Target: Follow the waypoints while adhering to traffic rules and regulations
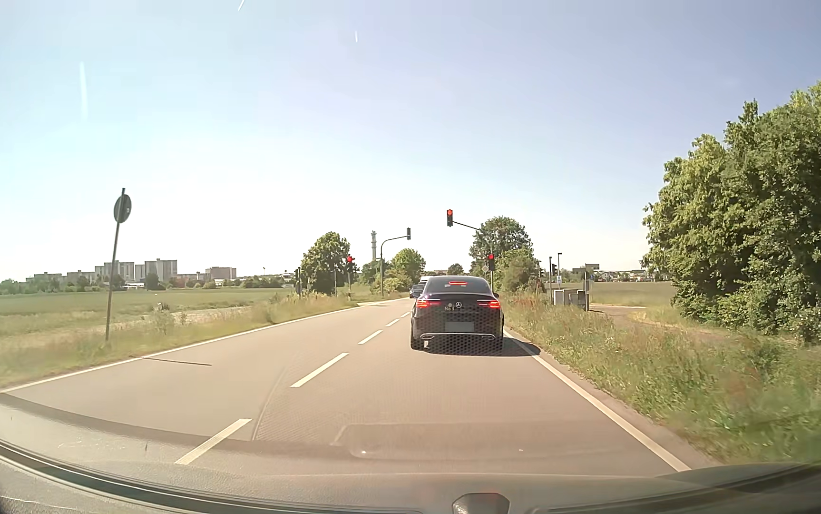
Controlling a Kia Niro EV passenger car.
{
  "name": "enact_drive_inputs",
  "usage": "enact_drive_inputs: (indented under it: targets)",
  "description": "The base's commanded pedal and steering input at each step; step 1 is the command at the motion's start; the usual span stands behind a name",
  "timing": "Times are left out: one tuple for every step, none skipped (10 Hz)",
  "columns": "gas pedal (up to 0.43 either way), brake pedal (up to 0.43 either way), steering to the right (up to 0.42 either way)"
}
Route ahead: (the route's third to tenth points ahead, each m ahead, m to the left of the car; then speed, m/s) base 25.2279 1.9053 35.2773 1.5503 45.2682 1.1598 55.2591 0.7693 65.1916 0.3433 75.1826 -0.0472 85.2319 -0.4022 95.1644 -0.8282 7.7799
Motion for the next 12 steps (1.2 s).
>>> enact_drive_inputs:
  targets:
    - [0.0, 0.354, 0.008]
    - [0.0, 0.372, 0.008]
    - [0.0, 0.384, 0.008]
    - [0.0, 0.384, 0.008]
    - [0.0, 0.39, 0.008]
    - [0.0, 0.39, 0.008]
    - [0.0, 0.39, 0.007]
    - [0.0, 0.39, 0.008]
    - [0.0, 0.384, 0.007]
    - [0.0, 0.378, 0.008]
    - [0.0, 0.372, 0.007]
    - [0.0, 0.366, 0.007]
